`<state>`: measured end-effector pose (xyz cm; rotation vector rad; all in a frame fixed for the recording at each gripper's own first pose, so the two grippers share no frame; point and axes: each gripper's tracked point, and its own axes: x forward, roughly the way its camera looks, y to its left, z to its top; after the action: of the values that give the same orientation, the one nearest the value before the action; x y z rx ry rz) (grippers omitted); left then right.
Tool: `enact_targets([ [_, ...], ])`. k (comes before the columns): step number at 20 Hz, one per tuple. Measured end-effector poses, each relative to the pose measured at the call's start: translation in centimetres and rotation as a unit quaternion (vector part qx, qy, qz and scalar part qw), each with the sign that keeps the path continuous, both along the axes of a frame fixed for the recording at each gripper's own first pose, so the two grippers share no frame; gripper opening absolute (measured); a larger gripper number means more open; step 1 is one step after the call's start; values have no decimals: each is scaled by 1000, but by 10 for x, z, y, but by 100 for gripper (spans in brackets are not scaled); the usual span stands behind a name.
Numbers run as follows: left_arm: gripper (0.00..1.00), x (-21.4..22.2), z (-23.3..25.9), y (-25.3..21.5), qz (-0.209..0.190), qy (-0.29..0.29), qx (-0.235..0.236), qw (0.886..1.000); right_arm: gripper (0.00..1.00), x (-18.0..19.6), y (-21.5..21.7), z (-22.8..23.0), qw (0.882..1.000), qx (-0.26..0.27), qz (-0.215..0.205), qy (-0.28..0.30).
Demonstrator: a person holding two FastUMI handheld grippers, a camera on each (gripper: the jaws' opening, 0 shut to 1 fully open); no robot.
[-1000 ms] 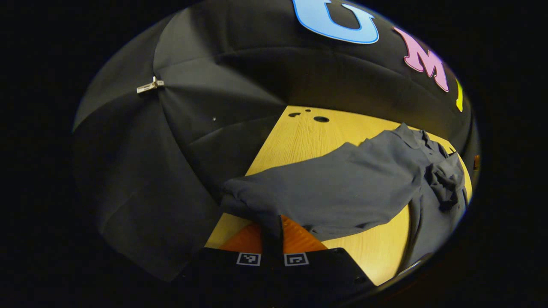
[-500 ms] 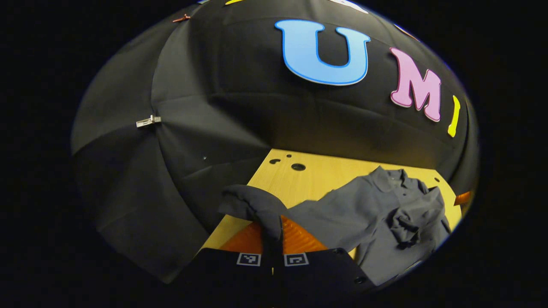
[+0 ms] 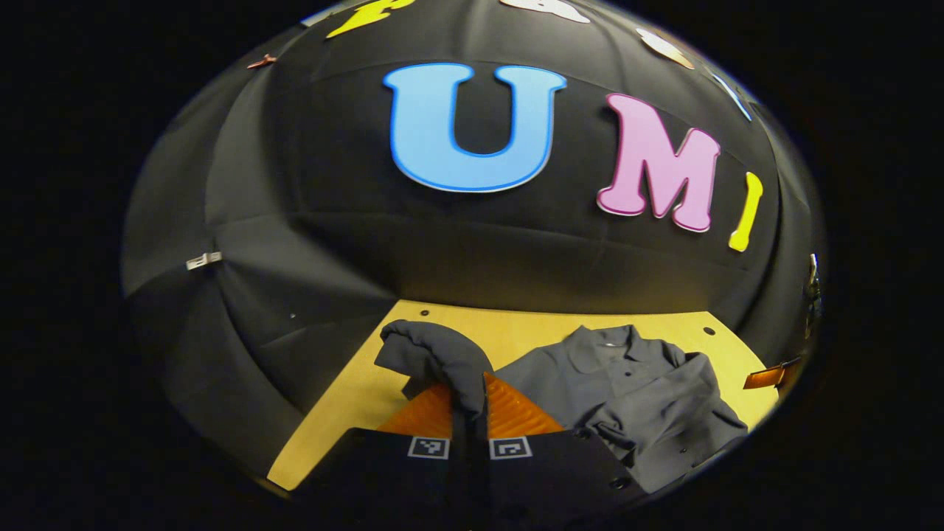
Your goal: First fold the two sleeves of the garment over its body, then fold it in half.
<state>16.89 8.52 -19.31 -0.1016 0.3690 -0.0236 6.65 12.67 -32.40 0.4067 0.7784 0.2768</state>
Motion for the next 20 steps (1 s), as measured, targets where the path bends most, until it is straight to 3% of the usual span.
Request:
enact_targets([
  [6, 5, 15, 3, -96, -56, 4, -10, 998, 59, -9, -57, -21, 999, -5, -35, 14],
  [7, 5, 18, 3, -112, -66, 7, -12, 998, 48, -11, -66, -26, 999, -5, -39, 17],
  [8, 5, 20, 3, -129, -74, 9, -12, 997, 63, -12, -74, -30, 999, -8, -43, 19],
  [20, 6, 33, -42, -280, -137, 51, 4, 989, 64, -10, -147, -62, 997, 0, -60, 49],
])
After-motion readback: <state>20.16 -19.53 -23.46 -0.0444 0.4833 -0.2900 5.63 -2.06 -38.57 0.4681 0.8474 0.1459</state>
